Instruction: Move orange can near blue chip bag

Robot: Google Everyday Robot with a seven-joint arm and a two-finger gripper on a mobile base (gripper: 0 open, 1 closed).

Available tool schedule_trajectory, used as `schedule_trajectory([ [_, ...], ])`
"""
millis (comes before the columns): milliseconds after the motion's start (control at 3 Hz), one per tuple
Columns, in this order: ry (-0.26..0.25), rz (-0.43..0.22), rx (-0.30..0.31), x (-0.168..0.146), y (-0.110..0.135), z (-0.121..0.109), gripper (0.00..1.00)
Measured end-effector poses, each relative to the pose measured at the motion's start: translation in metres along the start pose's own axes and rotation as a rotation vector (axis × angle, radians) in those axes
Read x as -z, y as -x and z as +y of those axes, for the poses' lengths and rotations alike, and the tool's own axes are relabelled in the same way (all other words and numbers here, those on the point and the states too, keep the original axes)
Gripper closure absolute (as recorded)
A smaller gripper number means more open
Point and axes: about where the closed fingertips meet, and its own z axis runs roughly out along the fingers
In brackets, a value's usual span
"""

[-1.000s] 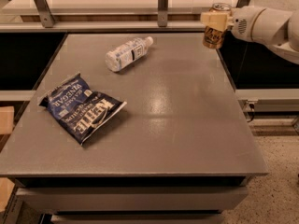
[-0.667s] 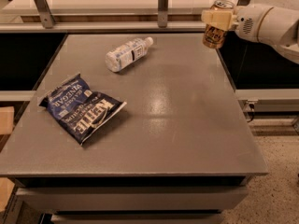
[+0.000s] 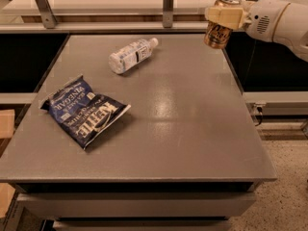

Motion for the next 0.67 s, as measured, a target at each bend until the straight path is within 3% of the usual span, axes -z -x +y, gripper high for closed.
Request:
schedule_trajectory([
  [667,0.114,0.039,0.052,0.003,0.01,0.036,1.0],
])
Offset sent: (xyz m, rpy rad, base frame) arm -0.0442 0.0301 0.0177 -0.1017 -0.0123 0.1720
